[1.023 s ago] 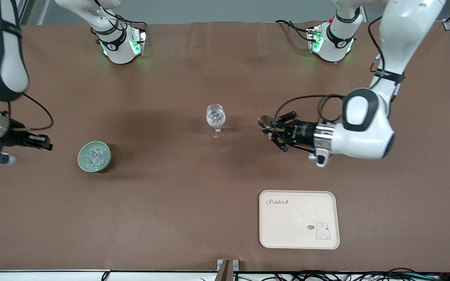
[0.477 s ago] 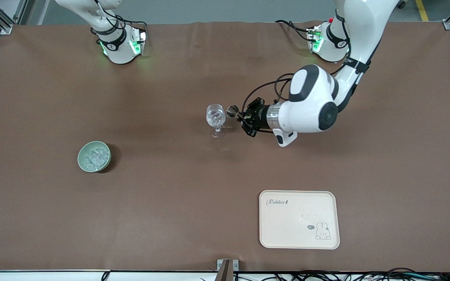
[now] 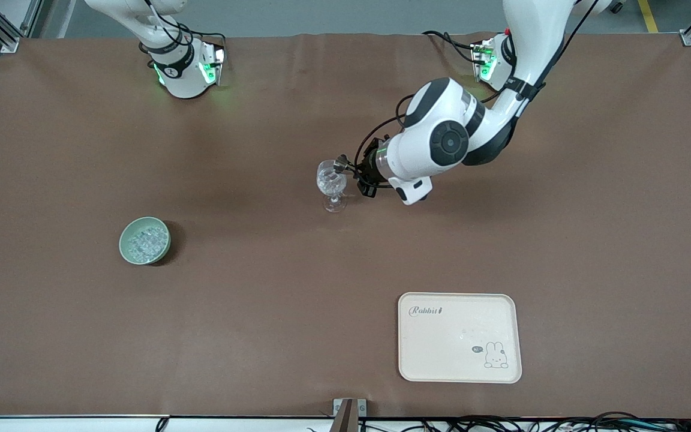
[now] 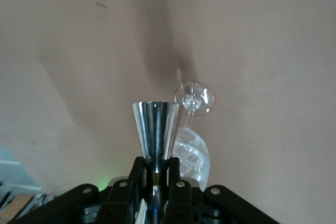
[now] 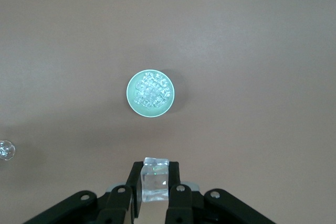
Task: Pour wine and add ice with both arms
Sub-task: 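Tilt the silver jigger over the wine glass with the left gripper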
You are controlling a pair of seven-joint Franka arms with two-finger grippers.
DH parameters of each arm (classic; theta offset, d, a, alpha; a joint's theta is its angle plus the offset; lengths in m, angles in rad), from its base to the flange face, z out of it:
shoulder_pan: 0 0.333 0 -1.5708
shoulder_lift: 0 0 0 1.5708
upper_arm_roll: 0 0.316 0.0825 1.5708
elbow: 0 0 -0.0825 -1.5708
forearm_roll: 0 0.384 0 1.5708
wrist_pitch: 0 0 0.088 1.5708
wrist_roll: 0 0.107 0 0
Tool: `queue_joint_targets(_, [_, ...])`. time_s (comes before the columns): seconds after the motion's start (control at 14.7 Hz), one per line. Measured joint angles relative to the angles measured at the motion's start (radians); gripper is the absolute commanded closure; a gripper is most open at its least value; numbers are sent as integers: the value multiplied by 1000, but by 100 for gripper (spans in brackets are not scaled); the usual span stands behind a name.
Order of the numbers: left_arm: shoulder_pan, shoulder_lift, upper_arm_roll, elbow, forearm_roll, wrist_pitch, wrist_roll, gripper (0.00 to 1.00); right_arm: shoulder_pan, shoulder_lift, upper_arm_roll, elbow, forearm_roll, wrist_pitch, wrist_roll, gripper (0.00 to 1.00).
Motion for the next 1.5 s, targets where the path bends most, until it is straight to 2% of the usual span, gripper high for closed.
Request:
queue_joint_targets(0.61, [-58, 0, 0, 52, 232, 0, -254, 99, 0, 0, 2, 3, 0, -2, 0, 99])
queue_joint_targets(1.5, [-131, 0, 1, 55, 449, -53, -328, 100, -4, 1, -1, 3, 0, -10, 0, 99])
